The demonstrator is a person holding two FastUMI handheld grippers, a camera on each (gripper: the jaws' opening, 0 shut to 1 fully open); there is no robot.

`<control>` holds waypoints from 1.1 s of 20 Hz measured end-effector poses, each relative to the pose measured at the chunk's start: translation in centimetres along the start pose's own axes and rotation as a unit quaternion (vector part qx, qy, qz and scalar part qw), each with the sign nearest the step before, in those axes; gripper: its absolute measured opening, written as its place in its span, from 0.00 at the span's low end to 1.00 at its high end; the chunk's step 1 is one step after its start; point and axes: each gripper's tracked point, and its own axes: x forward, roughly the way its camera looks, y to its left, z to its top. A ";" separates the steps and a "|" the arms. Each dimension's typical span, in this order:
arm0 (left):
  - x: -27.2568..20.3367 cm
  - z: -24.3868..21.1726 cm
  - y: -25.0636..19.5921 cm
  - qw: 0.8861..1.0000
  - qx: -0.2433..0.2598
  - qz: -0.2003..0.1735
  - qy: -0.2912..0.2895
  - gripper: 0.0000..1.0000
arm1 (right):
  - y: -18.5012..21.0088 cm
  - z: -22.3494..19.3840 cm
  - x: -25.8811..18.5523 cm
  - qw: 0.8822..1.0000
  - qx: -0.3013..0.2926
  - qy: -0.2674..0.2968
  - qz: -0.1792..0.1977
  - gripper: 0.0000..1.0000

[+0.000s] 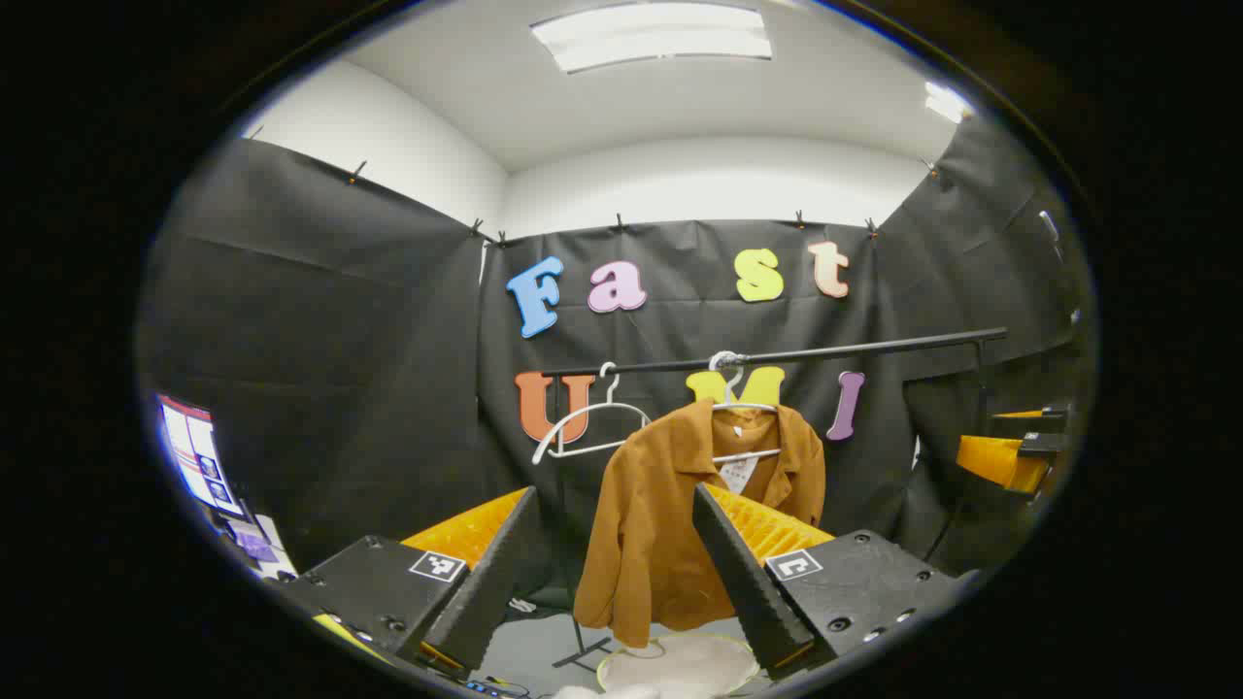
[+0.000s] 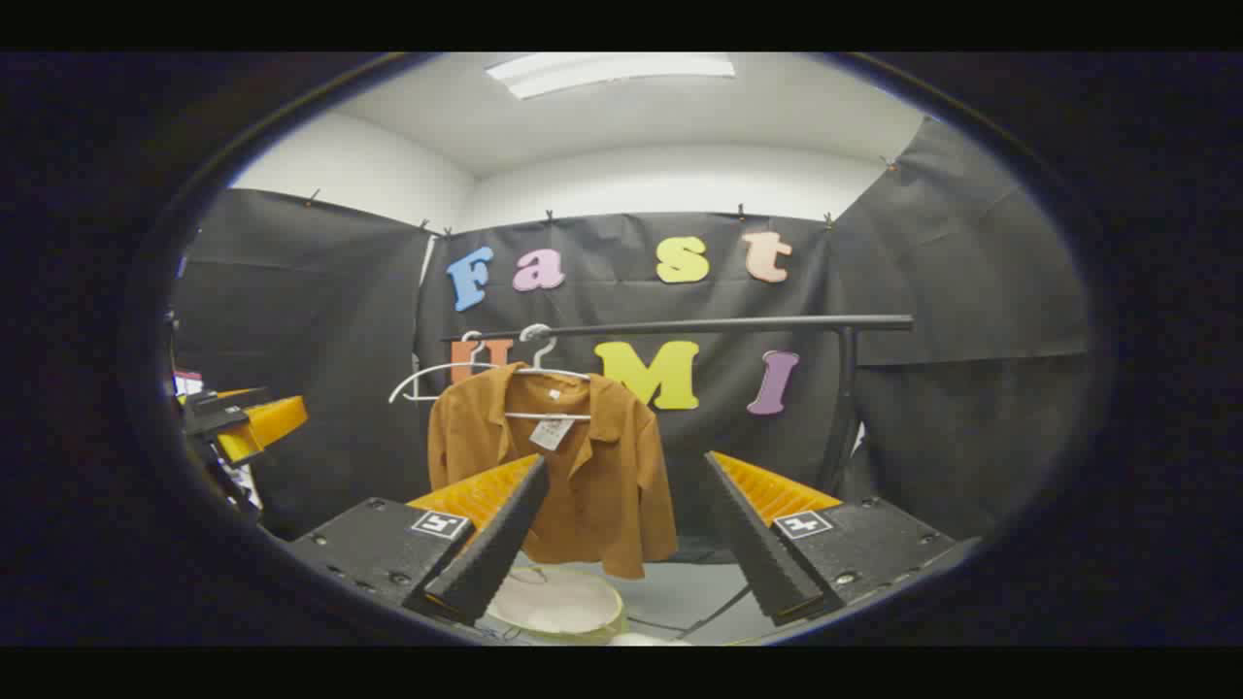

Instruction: Grasp the clothes on the hanger with both hands and then place them into the laundry hamper below.

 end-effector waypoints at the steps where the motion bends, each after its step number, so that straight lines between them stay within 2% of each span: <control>1: -0.1 -0.2 -0.1 1.000 0.000 -0.003 0.000 0.97 | -0.2 -0.2 -0.1 1.000 0.000 0.003 -0.005 0.99; 3: -0.3 -0.4 0.0 1.000 0.006 -0.006 0.001 1.00 | 0.2 -0.3 -0.4 1.000 0.002 0.004 -0.004 1.00; 10: -0.2 -0.4 0.1 1.000 0.005 -0.025 -0.004 1.00 | 0.5 -0.6 -1.0 1.000 -0.011 0.008 -0.012 0.99; 11: 0.1 -0.6 -0.1 1.000 0.005 -0.025 -0.001 0.97 | 0.4 -0.8 -0.9 1.000 -0.012 0.010 -0.012 0.99; 13: 0.5 -0.8 -0.2 1.000 0.005 -0.019 0.001 0.97 | 0.4 -1.0 -0.4 1.000 -0.012 0.014 -0.009 1.00; 14: 0.8 -0.6 -0.4 1.000 0.005 -0.018 -0.002 1.00 | 0.4 -1.0 -0.1 1.000 -0.013 0.012 -0.007 0.99; 22: 3.8 -1.2 -1.8 1.000 0.024 -0.004 -0.003 0.97 | 0.9 -1.8 5.8 1.000 -0.015 0.005 0.022 1.00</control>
